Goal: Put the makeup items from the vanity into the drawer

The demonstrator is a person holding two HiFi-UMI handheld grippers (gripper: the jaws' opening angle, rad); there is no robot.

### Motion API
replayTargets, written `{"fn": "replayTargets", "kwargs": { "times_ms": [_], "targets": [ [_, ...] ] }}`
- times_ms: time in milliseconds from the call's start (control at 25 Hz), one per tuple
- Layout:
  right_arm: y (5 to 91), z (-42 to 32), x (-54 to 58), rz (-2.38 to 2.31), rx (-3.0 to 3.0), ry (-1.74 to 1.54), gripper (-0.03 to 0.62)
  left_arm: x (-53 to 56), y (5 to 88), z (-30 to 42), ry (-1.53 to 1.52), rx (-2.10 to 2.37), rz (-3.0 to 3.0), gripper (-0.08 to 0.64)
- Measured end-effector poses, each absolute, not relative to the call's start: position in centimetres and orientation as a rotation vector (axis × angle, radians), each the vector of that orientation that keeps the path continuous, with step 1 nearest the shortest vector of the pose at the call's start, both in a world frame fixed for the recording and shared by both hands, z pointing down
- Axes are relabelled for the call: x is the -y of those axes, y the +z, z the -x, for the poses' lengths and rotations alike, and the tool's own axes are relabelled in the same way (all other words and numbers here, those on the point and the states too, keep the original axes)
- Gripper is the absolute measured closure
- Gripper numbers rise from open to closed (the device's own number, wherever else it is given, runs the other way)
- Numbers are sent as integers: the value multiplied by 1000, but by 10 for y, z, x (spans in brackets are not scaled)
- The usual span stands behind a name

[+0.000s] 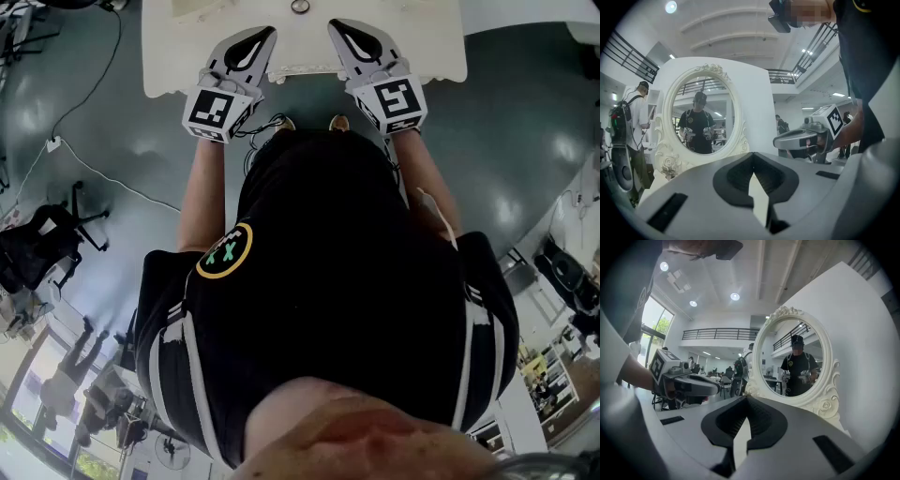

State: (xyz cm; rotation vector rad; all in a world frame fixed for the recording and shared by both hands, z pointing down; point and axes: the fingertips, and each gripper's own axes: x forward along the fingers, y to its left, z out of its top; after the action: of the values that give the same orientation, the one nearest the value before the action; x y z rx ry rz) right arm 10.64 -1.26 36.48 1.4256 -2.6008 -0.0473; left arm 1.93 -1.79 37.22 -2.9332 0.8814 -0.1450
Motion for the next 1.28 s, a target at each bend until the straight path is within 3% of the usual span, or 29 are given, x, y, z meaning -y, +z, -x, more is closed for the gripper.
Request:
{"fn": "replayTargets", "kwargs": {
  "times_ms": [600, 680, 960, 1200, 1280],
  "targets": [
    [376, -104, 17, -1401, 2629, 26, 570, 22, 371, -22, -157, -873, 2921, 541],
    [375, -103, 18, -1401, 2636, 29, 544, 24, 372, -20, -161, -875, 2922, 541],
    [375, -103, 16, -1338, 2670, 39, 310, 23, 372, -25, -167, -876, 2930, 541],
    [393, -105, 26, -1298, 2622, 101, 4, 28, 372, -27, -164, -880, 2932, 541],
    [398, -104, 28, -1290, 2608, 101, -6, 30, 374, -26, -166, -882, 2932, 541]
  ]
}}
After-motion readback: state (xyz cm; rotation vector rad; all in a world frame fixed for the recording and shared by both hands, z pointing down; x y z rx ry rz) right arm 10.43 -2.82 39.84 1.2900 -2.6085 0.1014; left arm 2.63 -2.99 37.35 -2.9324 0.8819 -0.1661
